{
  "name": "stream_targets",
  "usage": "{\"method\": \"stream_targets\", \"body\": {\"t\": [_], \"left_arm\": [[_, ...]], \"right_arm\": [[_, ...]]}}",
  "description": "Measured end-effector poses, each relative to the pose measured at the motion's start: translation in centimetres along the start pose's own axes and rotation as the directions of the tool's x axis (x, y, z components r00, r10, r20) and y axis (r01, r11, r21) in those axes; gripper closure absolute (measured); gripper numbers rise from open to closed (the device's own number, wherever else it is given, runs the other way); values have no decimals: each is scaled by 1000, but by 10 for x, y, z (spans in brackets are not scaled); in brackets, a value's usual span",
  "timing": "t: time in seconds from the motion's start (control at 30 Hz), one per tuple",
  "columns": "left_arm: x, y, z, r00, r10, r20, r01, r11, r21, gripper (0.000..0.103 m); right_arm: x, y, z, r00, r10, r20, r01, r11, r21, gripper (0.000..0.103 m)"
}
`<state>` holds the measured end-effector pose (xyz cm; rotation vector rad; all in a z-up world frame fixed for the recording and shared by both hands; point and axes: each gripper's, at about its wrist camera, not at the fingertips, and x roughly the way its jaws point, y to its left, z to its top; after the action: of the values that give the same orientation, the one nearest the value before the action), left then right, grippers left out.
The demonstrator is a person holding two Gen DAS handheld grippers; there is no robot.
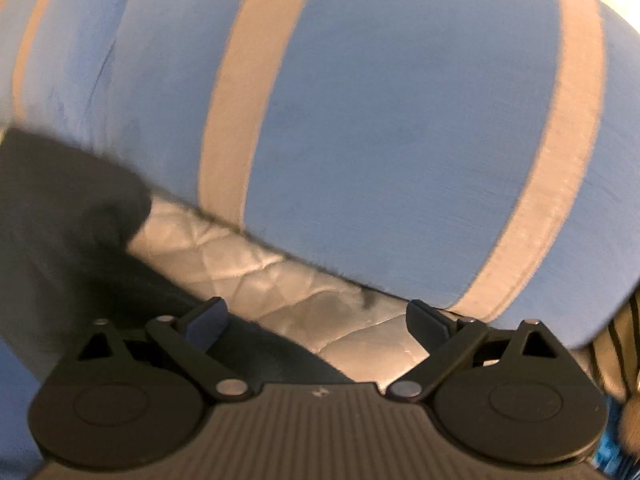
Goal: Fold clothes
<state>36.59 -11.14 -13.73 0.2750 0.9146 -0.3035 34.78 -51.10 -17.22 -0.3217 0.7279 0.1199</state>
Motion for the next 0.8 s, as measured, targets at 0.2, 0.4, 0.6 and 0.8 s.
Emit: {"method": "stream_targets", "body": {"t": [0.2, 0.4, 0.6, 0.8], "left_arm": [[1, 0, -8, 1000, -3, 19, 3, 1000, -1, 87], [-1, -9, -11, 999, 29, 37, -30, 999, 35, 87], [-4, -30, -11, 991, 122, 55, -129, 982, 138, 90], [3, -47, -1, 955, 267, 130, -294, 911, 288, 91]], "right_arm": [[4, 32, -23, 999, -33, -26, 24, 958, -284, 3], [8, 32, -11, 1000, -31, -1, 29, 960, -279, 11], [17, 47, -6, 999, 18, -46, -32, 951, -308, 50], [20, 67, -5, 998, -40, -46, 19, 922, -388, 89]]}}
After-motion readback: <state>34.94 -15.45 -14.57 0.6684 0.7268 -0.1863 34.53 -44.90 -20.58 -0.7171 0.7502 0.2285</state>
